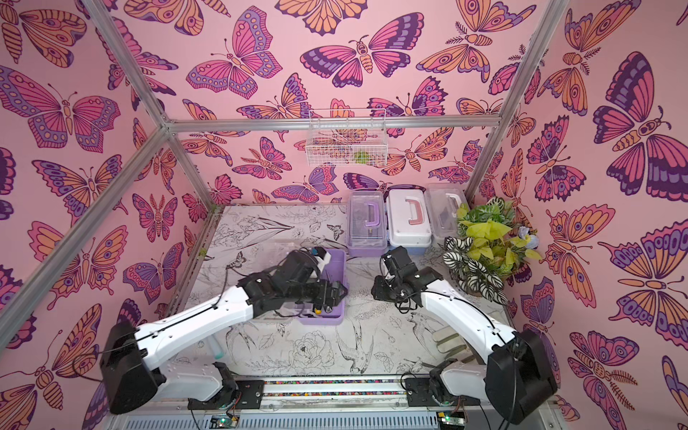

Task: Close toolboxes
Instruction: Move the toolbox to the center of the board.

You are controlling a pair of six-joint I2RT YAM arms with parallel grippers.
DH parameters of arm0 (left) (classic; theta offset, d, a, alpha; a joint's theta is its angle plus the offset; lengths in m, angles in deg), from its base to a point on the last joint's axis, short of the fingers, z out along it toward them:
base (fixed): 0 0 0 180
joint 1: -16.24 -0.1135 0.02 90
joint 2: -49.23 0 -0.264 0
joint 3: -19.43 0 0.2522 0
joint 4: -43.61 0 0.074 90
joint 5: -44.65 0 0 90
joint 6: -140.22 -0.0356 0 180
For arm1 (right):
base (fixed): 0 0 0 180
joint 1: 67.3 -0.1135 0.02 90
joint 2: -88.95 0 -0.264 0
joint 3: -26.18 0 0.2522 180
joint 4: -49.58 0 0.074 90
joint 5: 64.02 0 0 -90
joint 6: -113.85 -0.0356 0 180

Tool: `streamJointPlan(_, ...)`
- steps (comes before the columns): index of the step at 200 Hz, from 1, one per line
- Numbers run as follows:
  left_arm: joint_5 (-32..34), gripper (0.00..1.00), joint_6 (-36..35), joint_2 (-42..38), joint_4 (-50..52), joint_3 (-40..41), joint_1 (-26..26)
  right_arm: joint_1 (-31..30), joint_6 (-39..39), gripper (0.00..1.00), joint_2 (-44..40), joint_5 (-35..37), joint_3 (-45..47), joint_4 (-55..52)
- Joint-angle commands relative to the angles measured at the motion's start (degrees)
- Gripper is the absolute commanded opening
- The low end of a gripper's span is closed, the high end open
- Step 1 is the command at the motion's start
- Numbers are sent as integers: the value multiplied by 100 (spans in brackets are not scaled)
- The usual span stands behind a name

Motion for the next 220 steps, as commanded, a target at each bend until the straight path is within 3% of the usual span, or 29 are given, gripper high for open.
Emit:
streamJointPlan(1,32,94,-585,-647,1022,71,-795,-614,-165,47,429,332,-403,154)
streamJointPlan(27,-70,91,-724,-1344,1281,263,-1815,-1191,-306,46,1136,584,-888,225)
streamJointPlan(55,-206,89,-718,-1779,1291,589,-2338,-1419,-478,44,1770,617,-1191,376)
streamJointPlan(89,-192,89,-703,-1925,1286,866,-2497,-1505,-542,40,2216,740,-1416,377)
streamJointPlan(123,-104,88,-744,-2039,1285,889,-2629,-1495,-560,15,2328,1130,-1504,-3)
streamJointPlan(195,-30,87,-715,-2208,1296,1020,-2861,-1137,-683,4,1652,1240,-575,-41)
streamJointPlan(220,-2,85,-690,-2105,1261,1078,-2887,-962,-673,3,1056,1248,-99,-88)
